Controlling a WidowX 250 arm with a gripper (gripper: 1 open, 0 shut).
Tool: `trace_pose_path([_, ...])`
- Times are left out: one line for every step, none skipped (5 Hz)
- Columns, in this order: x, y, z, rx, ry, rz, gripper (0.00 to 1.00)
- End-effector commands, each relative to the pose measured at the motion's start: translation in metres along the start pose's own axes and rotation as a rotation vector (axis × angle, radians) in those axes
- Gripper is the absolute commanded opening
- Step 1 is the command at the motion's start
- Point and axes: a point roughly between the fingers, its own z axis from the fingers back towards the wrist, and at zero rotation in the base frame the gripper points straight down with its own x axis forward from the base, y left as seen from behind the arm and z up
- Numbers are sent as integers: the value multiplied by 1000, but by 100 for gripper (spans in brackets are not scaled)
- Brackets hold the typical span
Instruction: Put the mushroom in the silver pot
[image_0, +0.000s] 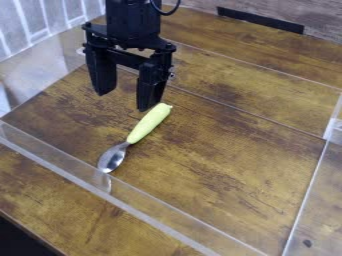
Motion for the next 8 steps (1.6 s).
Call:
trace_pose_path([3,8,-19,-4,13,51,100])
trace_pose_path([6,17,-40,-9,18,98,100])
trace_pose_path([9,28,-66,-17,-5,103,100])
trace_pose_path([13,38,-88,-25,-26,104,100])
trace_pose_path([11,42,-96,-38,-53,128,100])
trace_pose_path([9,46,-97,-46,-63,83,100])
trace_pose_path([16,47,-95,-49,-74,-2,100])
trace_pose_path([23,47,-95,-49,-86,-73,0])
